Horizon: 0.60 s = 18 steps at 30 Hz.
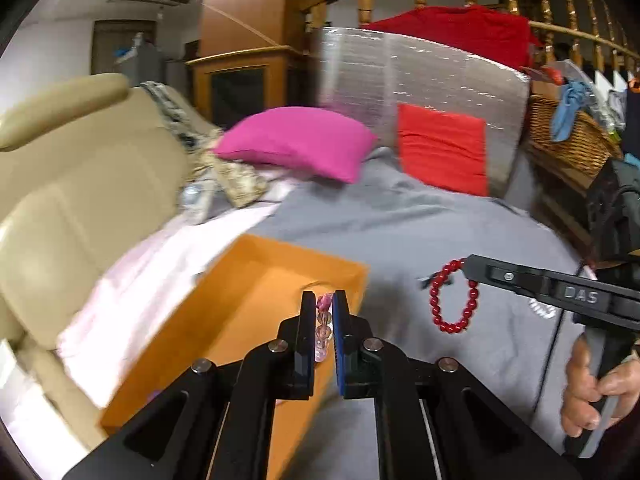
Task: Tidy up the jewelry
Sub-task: 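Lift both bracelets and carry them over the orange box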
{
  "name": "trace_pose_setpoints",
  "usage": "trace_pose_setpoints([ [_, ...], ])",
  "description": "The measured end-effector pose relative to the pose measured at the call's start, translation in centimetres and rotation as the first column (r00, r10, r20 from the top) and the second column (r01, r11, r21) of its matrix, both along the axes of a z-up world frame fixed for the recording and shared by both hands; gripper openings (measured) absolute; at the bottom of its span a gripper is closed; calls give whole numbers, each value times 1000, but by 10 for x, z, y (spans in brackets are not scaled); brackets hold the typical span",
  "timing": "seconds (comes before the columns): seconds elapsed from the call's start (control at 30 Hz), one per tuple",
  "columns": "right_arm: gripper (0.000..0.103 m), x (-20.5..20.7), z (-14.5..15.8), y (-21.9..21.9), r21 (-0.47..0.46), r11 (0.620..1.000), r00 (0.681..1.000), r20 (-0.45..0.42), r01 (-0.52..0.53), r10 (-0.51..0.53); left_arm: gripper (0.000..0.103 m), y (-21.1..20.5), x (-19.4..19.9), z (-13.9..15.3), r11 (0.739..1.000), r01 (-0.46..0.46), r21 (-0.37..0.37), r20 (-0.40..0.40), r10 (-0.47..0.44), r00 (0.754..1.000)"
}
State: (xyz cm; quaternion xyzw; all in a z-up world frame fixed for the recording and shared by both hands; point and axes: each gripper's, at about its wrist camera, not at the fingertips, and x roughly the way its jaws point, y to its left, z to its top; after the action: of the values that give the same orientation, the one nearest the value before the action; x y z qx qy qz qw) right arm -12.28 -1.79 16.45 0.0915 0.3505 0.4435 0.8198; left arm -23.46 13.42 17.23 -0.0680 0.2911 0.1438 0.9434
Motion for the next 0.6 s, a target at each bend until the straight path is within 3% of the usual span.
trace_pose_setpoints([
  [0.13, 11, -21, 0, 29, -3, 999, 999, -4, -54, 54, 8, 20, -25, -12, 998, -65, 17, -42, 66, 997],
  [0.33, 10, -37, 0, 64, -29, 994, 995, -6, -103, 103, 8, 37, -44, -38, 993, -115, -16, -95, 112, 989],
  [0.6, 10, -43, -1, 65, -47, 994, 995, -6, -98, 98, 8, 38, -46, -39, 993, -117, -4, -91, 116, 989],
])
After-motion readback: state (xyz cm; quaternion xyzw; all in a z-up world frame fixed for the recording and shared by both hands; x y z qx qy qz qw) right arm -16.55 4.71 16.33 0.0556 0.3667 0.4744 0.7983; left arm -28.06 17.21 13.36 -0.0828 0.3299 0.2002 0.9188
